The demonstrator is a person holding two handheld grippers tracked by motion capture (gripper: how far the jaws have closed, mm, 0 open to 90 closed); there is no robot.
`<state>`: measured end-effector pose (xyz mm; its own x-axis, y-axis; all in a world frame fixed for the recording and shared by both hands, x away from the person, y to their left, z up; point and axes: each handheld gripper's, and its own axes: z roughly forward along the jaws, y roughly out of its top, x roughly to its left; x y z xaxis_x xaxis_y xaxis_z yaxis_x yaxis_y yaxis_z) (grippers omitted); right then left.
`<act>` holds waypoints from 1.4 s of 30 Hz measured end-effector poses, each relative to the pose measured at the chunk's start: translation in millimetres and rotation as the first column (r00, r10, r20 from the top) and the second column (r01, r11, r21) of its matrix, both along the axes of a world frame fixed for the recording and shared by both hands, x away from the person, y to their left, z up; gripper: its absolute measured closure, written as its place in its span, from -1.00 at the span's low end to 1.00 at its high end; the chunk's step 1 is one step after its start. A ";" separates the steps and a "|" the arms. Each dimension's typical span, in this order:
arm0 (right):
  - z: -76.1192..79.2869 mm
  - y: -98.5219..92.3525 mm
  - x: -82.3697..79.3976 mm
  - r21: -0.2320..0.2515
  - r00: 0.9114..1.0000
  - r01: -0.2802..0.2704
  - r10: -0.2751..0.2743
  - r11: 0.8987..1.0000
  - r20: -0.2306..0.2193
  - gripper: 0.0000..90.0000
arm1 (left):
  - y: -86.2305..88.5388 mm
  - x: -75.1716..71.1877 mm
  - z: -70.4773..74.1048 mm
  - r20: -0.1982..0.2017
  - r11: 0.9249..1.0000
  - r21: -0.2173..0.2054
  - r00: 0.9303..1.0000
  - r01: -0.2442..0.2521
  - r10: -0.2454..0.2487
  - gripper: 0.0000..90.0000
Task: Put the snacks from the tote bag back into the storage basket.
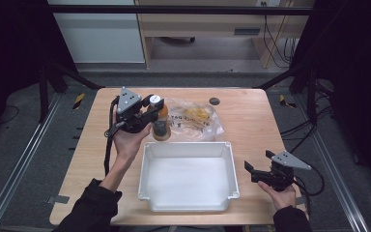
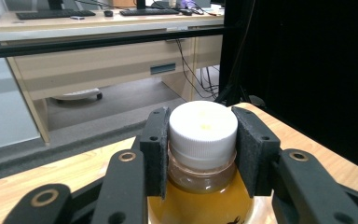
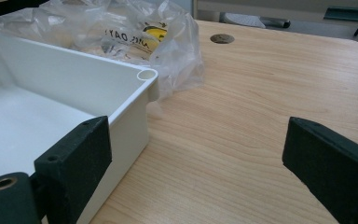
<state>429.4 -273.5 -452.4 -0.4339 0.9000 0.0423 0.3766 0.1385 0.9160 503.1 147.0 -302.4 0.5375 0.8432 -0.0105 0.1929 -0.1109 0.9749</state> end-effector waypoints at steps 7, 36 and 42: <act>-0.1 -0.7 -0.1 -0.001 1.000 0.002 -0.002 1.000 0.001 -0.82 | -2.7 -12.4 -7.1 -0.003 1.000 0.008 1.000 0.028 -0.028 0.31; 0.7 -1.6 -1.7 0.000 1.000 0.005 -0.005 1.000 0.004 -0.81 | -7.4 -47.7 -46.5 -0.050 0.995 0.045 0.995 0.086 -0.084 0.31; 0.9 -1.5 -1.9 0.004 1.000 0.007 -0.007 1.000 0.005 -0.81 | -8.8 -50.9 -56.1 -0.065 0.994 0.060 0.994 0.089 -0.085 0.31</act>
